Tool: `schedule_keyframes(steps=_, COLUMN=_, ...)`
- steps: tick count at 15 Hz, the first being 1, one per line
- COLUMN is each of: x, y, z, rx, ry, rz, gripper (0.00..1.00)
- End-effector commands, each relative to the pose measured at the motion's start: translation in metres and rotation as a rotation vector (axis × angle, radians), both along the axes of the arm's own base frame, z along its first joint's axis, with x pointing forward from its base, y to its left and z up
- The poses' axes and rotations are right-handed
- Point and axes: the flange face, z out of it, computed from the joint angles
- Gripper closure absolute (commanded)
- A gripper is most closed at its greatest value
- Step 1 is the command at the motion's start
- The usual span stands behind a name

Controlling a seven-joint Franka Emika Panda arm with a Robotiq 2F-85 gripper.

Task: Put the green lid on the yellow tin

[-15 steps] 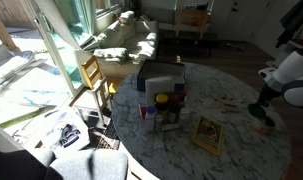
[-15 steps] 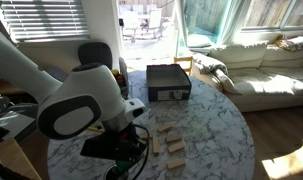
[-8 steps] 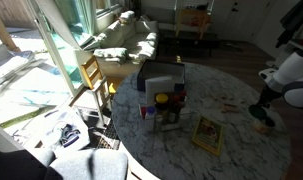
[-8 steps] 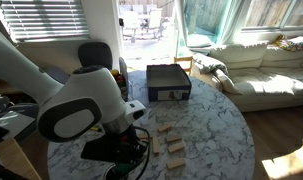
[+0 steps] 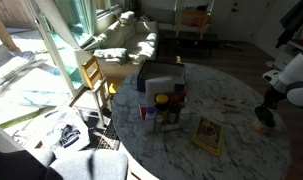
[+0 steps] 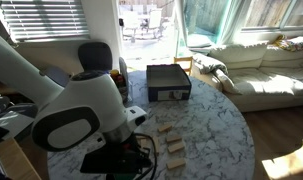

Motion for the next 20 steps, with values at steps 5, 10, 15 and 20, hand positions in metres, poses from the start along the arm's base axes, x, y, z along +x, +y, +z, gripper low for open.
schedule_keyframes(steps=5, x=-0.014, y=-0.003, z=-0.016, rx=0.063, ry=0.055, rz=0.123, gripper=1.00)
schedule_keyframes(steps=10, x=-0.017, y=-0.004, z=-0.017, rx=0.075, ry=0.064, rz=0.174, gripper=1.00)
schedule_keyframes(steps=15, x=-0.023, y=-0.008, z=-0.019, rx=0.089, ry=0.078, rz=0.224, gripper=1.00)
schedule_keyframes(steps=20, x=-0.027, y=-0.008, z=-0.017, rx=0.111, ry=0.069, rz=0.212, gripper=1.00)
